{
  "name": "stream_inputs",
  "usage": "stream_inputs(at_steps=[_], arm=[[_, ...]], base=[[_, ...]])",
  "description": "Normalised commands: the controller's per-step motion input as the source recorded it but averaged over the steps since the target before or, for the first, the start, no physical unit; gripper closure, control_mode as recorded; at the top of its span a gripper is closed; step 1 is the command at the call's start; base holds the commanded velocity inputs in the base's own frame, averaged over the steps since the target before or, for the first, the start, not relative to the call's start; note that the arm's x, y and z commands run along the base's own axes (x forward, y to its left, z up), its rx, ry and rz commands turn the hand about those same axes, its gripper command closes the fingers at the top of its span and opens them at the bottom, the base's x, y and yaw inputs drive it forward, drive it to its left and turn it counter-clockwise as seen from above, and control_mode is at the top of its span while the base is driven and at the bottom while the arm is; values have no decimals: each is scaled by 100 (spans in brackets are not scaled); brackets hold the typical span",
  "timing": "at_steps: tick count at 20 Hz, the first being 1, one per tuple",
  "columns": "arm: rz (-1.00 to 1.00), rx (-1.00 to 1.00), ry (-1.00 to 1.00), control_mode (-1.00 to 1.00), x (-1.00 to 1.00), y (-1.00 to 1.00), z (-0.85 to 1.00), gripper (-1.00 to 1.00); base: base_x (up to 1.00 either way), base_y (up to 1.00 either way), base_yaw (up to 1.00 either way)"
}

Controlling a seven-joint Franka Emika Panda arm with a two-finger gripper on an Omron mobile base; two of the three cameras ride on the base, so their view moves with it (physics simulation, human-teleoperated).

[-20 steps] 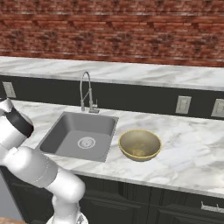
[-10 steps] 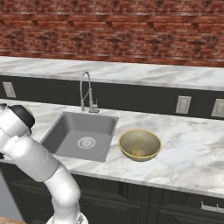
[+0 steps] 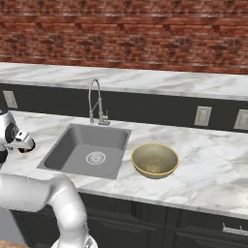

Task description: Pick the mug and place it in the sink. Pick the bowl and place it in the open cabinet and then close the cabinet.

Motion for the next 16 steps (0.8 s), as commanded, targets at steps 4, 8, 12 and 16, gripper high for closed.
stream_inputs(at_steps=[4,8,12,16], arm=[[0,0,0,-100,0,0,-20,-100],[8,0,-4,-100,27,-31,-33,-100],[22,0,-8,-100,47,-61,-32,-100],[15,0,0,-100,20,-14,-3,-100]], base=[[0,0,0],[0,0,0],[0,0,0],[0,0,0]])
